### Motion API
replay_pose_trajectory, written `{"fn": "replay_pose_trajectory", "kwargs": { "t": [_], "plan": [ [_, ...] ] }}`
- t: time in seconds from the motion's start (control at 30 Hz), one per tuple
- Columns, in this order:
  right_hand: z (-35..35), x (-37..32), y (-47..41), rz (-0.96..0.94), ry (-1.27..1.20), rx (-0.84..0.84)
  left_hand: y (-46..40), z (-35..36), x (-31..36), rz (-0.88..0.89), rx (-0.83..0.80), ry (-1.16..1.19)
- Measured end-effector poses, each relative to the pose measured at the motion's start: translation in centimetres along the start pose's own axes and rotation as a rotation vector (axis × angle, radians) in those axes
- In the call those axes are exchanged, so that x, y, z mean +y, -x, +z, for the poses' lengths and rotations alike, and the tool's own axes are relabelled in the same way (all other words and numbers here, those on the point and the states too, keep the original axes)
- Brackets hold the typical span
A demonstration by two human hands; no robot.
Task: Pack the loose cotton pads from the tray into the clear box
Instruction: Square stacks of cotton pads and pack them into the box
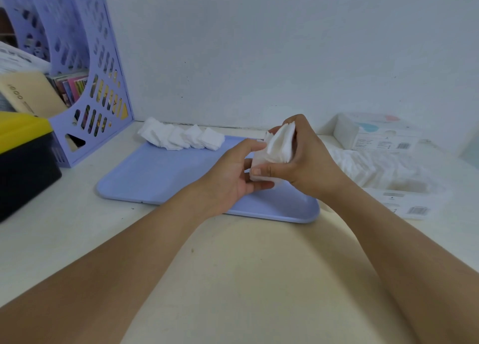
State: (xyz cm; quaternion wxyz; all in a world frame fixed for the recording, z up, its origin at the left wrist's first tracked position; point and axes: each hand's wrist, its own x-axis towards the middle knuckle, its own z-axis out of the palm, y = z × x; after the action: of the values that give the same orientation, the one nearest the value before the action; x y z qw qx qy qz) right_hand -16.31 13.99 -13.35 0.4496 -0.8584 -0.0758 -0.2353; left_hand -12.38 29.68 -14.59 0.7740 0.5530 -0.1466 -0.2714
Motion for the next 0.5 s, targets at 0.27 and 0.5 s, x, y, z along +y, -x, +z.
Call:
{"fn": "replay_pose_trajectory", "kwargs": {
  "t": [0.27,0.5],
  "plan": [
    [0.00,-0.15,0.15,0.057,0.014,-0.125,0.36,0.52,-0.26,0.053,-0.029,-0.197],
    [-0.63,-0.41,0.19,0.067,-0.036,-0.145,0.14,0.07,-0.06,0.047,-0.029,-0.124]
  ]
}}
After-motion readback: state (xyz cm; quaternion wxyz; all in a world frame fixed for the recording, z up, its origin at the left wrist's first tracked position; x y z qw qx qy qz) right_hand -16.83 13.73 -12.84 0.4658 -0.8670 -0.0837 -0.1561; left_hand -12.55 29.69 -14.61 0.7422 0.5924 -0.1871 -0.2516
